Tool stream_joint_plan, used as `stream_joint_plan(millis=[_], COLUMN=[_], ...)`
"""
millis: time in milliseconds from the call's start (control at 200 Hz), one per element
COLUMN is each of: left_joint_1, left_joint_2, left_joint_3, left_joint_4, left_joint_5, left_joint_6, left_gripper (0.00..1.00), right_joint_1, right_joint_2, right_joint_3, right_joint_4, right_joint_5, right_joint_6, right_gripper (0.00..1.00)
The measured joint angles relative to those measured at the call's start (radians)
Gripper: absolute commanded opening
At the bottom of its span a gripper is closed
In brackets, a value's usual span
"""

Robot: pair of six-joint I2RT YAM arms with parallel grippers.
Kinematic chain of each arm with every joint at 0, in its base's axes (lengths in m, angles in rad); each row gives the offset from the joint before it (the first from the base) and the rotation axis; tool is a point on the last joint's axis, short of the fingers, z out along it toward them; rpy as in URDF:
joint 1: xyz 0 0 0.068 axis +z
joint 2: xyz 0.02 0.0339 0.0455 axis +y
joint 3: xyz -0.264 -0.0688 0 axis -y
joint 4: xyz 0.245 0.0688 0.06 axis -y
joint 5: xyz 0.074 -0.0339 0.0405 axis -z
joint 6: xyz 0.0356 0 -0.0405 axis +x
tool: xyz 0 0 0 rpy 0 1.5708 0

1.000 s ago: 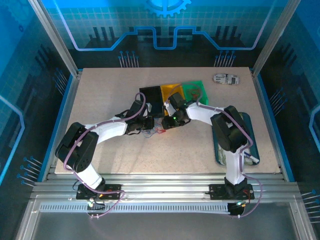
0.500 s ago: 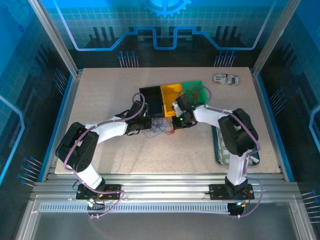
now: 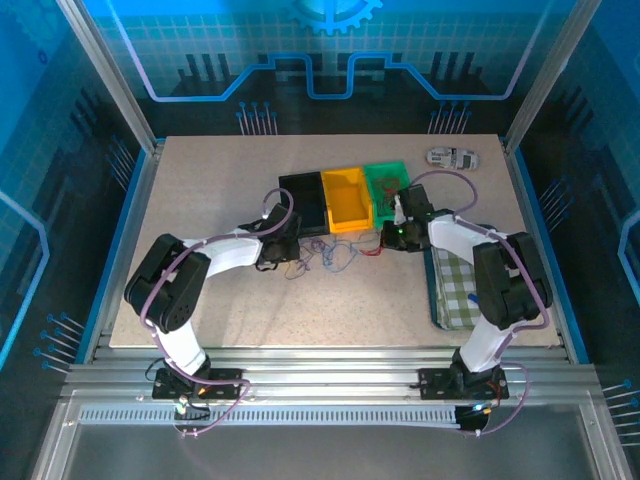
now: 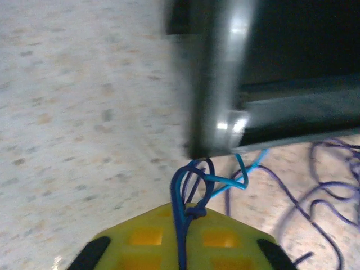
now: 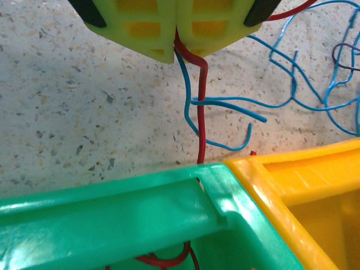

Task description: Untangle the cables

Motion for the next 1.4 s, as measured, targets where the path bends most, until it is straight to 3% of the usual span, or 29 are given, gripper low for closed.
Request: stream_joint_plan(millis=[65,170,300,430,646,811,1026,1106,1251,1396], left_joint_1=[-0.006,-0.021,-0.038,-0.086,-0.224,-0.265,-0.264,-0.264,-0.266,-0.249], left_joint_2=[-0.027,-0.091,-0.155,-0.119,0.115,0.232,0.291,0.310,0.318,0.321], left_joint_3=[-0.030,-0.040,-0.012,0.084,0.333,0.432,0.443,0.446,0.446,0.444], left_joint_4=[0.045,0.059,0.056,0.016,-0.103,-0.222,-0.265,-0.252,-0.207,-0.191], left_joint_5=[0.074,0.161,0.215,0.215,0.056,-0.058,-0.116,-0.105,-0.093,-0.100], left_joint_6=[0.049,0.120,0.206,0.278,0.340,0.341,0.334,0.334,0.333,0.297], left_gripper=[0.52,0.68,0.74,0.84,0.83,0.75,0.71,0.54,0.00,0.00], right_joint_1=[-0.007,-0.008,-0.008,-0.008,-0.008,-0.019,-0.043,-0.048,-0.056,-0.074], right_joint_2=[-0.002,-0.002,-0.002,-0.002,-0.002,-0.019,-0.063,-0.074,-0.077,-0.080], right_joint_3=[0.000,0.000,-0.006,-0.018,-0.019,-0.034,-0.053,-0.058,-0.065,-0.073], right_joint_4=[0.011,0.023,0.040,0.052,0.077,0.085,0.095,0.099,0.101,0.103], right_joint_5=[-0.021,-0.046,-0.072,-0.085,-0.095,-0.097,-0.119,-0.126,-0.135,-0.141], right_joint_6=[-0.003,-0.003,-0.003,-0.003,-0.004,-0.007,-0.013,-0.019,-0.022,-0.017], right_gripper=[0.00,0.00,0.00,0.00,0.00,0.00,0.00,0.00,0.00,0.01])
